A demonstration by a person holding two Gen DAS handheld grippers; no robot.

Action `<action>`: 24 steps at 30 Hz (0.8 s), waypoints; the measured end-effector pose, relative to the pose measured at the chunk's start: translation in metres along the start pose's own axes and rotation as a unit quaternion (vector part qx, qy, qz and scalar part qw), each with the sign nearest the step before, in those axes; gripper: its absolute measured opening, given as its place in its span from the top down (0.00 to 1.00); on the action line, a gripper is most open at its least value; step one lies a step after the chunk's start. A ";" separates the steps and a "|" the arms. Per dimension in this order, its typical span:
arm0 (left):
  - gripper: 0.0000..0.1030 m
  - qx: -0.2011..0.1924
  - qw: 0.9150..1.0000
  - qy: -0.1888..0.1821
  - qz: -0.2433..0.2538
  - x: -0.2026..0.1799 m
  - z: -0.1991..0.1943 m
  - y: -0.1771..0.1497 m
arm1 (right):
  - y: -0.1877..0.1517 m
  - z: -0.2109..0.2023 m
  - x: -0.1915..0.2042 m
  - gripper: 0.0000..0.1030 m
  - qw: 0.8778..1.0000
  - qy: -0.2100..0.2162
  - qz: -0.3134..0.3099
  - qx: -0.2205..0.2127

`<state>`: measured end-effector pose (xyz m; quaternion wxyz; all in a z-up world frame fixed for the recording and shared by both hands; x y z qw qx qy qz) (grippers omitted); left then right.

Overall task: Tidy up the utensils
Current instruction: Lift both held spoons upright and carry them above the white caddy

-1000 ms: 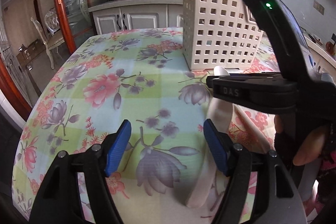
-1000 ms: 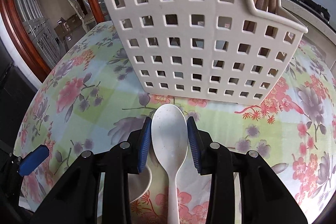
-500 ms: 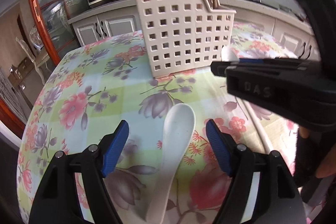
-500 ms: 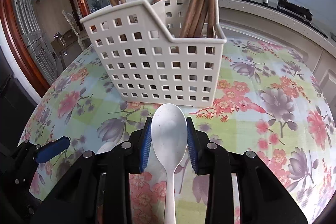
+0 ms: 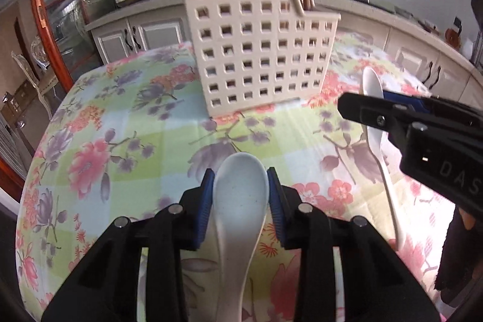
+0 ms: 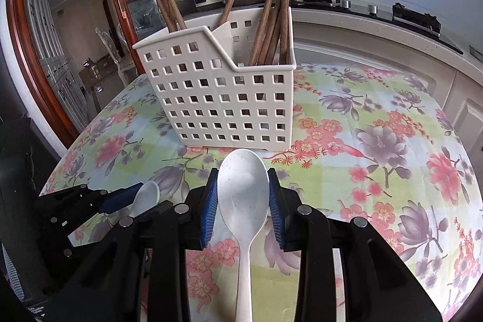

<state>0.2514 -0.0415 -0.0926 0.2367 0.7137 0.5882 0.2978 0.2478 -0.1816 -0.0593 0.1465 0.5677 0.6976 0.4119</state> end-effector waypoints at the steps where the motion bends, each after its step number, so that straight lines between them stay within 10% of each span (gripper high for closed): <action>1: 0.67 -0.011 1.000 0.002 -0.006 0.004 -0.007 0.002 | 0.001 -0.004 0.001 0.70 1.000 0.003 -0.001 -0.006; 11: 0.67 -0.110 0.993 0.022 -0.029 0.019 -0.064 0.019 | 0.014 -0.040 0.023 0.70 0.998 0.005 -0.036 -0.050; 24: 0.67 -0.144 0.989 0.024 -0.031 0.021 -0.079 0.032 | 0.030 -0.055 0.018 0.71 0.997 -0.004 -0.038 -0.071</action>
Point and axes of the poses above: each gripper's, at about its wrist camera, not at the fingertips, and z roughly the way its jaws point, x to its left, y to its top, the point moved 2 cm from there along z, roughly the way its jaws point, and after that the axes turned 8 degrees about y, right-handed, at the moved point
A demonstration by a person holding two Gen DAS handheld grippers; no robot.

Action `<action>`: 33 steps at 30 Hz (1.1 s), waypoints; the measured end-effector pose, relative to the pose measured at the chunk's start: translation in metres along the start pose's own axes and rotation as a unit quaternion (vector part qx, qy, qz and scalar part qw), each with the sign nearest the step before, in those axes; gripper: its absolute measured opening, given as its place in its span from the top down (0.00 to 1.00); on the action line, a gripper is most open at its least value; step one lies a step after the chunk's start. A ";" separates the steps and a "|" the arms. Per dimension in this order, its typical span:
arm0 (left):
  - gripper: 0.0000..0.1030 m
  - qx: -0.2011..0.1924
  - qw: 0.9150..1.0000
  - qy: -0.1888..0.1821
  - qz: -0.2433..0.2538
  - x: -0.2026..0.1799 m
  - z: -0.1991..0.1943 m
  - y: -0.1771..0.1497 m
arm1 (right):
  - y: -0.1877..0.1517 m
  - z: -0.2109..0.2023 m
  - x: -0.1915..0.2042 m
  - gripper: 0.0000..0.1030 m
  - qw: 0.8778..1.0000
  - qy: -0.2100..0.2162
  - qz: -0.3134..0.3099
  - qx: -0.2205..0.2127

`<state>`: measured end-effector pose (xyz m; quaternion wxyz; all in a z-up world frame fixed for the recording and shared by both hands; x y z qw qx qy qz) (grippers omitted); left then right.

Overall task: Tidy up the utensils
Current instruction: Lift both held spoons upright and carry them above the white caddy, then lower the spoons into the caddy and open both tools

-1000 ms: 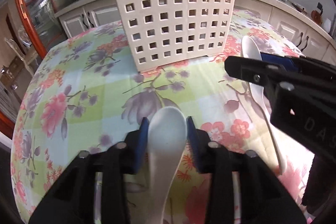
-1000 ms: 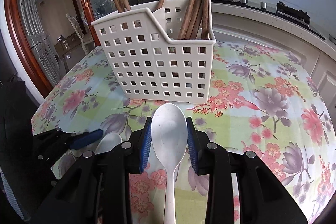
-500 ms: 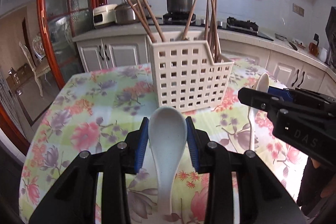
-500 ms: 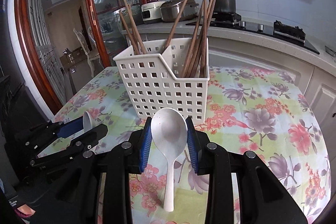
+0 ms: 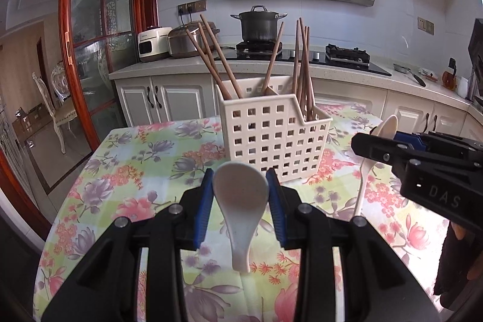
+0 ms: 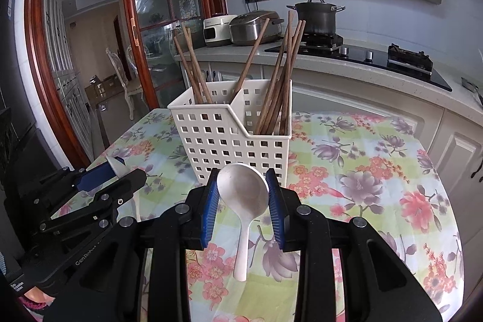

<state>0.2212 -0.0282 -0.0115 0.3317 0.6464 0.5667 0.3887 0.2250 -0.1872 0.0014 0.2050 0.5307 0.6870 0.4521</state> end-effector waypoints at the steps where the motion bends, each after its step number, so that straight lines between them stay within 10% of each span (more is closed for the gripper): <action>1: 0.67 -0.004 1.000 0.001 0.002 0.000 -0.001 0.004 | 0.003 0.000 0.000 0.71 1.000 -0.002 -0.003 -0.001; 24: 0.67 -0.063 0.997 -0.030 -0.024 0.017 -0.005 0.173 | 0.137 0.036 -0.028 0.71 0.998 0.000 0.014 -0.067; 33: 0.67 -0.041 0.998 -0.030 -0.042 0.014 0.046 0.178 | 0.139 0.068 -0.026 0.71 0.999 -0.008 -0.010 -0.050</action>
Point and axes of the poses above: each gripper's, at about its wrist camera, not at the fingertips, and z roughly the way its jaws point, x to its left, y to its top, the point moved 2 cm from there along z, roughly the way its jaws point, and after that the axes turned 8 degrees about y, right-handed, at the moved point
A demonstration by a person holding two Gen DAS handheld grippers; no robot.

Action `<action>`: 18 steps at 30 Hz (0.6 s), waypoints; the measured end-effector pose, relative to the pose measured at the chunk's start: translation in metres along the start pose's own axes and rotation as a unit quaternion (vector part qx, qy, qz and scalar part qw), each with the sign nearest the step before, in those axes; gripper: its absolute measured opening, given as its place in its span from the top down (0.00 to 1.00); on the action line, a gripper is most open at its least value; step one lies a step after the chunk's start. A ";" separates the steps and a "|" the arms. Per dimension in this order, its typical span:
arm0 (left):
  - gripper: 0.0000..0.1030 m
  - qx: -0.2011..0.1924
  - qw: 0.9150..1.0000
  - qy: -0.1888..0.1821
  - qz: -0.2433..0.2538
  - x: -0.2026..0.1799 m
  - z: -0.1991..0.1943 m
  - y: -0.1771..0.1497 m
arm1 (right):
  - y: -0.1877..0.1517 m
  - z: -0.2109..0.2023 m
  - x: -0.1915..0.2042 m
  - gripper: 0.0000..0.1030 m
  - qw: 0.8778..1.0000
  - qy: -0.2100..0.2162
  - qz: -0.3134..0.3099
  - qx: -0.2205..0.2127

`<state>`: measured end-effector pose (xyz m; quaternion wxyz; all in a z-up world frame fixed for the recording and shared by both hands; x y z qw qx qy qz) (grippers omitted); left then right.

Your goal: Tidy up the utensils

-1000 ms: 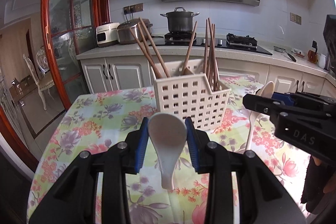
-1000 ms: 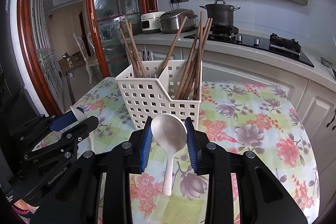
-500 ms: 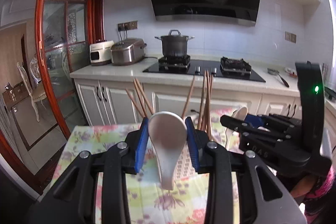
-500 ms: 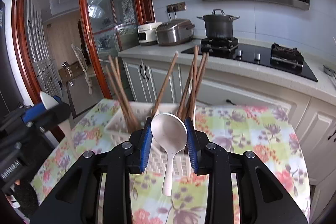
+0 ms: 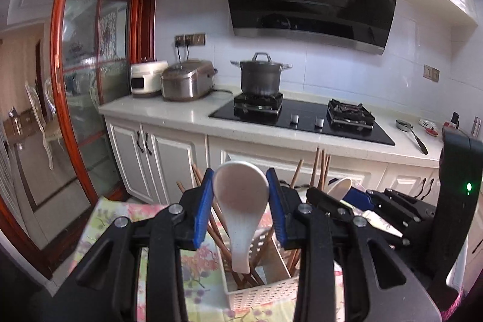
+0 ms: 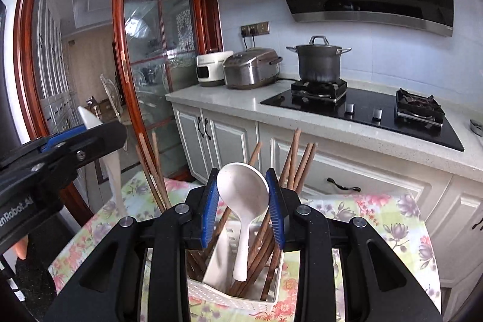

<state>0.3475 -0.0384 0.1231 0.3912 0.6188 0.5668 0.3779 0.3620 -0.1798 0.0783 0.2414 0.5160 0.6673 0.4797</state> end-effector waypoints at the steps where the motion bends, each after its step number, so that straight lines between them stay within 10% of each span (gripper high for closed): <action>1: 0.67 0.008 1.000 -0.002 0.000 -0.001 0.006 -0.006 | -0.005 0.003 -0.002 0.71 1.000 0.002 0.003 0.008; 10: 0.62 0.054 0.998 0.008 -0.005 0.006 0.040 -0.053 | -0.029 0.011 -0.017 0.55 0.999 0.001 0.018 0.028; 18: 0.21 0.008 0.999 0.047 -0.021 0.021 0.001 -0.055 | -0.038 -0.024 -0.021 0.54 1.000 -0.008 0.029 0.007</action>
Point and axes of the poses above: each gripper's, at about its wrist camera, not at the fingertips, and z roughly the way its jaws point, x to its left, y to its top, the point moved 2 cm from there along z, roughly the way its jaws point, and after that the axes turned 8 degrees about y, right-handed, at the moved point
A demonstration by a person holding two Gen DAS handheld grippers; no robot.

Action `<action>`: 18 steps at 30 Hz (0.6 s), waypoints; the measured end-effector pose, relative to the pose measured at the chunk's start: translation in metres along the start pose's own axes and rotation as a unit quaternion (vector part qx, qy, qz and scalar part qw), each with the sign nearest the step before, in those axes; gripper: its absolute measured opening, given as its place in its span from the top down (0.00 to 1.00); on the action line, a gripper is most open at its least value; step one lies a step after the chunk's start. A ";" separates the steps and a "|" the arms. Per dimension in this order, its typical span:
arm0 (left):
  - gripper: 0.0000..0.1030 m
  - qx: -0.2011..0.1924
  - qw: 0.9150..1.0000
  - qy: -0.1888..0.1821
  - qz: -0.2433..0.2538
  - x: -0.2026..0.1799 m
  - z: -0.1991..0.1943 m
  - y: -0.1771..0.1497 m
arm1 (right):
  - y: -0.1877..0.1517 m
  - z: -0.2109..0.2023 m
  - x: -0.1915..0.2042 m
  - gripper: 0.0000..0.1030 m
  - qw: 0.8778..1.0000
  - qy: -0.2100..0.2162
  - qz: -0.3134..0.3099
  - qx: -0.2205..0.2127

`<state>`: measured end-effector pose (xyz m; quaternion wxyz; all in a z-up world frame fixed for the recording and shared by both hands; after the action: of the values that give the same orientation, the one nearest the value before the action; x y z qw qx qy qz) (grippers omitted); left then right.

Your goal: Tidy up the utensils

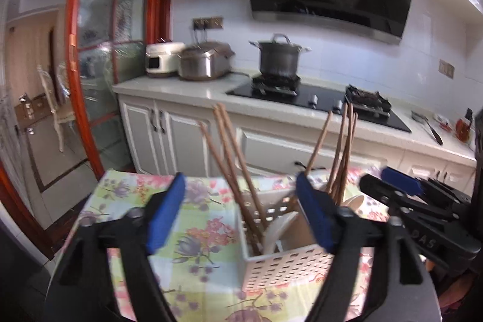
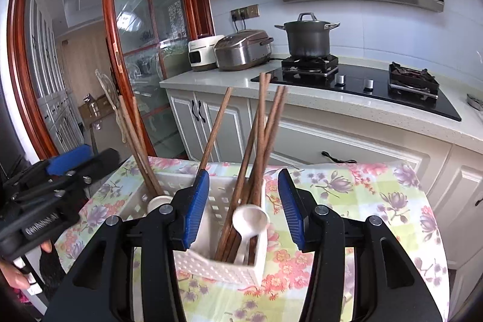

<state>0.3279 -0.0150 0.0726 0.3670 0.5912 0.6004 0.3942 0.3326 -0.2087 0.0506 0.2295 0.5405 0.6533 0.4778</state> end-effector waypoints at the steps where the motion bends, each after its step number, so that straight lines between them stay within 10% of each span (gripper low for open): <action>1: 0.19 -0.009 1.000 0.010 -0.004 0.003 -0.009 -0.001 | -0.002 -0.006 0.001 0.53 1.000 -0.003 -0.002 -0.003; 3: 0.05 -0.025 0.999 0.022 -0.011 0.008 -0.026 -0.004 | -0.011 -0.024 0.007 0.44 1.000 -0.017 -0.007 -0.015; 18: 0.04 -0.032 0.999 0.039 0.001 0.007 -0.101 -0.080 | -0.084 -0.098 0.037 0.18 0.998 -0.030 -0.043 -0.019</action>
<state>0.2022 -0.0115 0.0424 0.3622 0.5638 0.6006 0.4361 0.1998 -0.2077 0.0281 0.2794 0.5219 0.6594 0.4634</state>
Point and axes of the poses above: each gripper's, at about its wrist camera, not at the fingertips, and z roughly the way its jaws point, x to its left, y to its top, the point moved 2 cm from there along z, roughly the way its jaws point, and after that the axes turned 8 degrees about y, right-handed, at the moved point
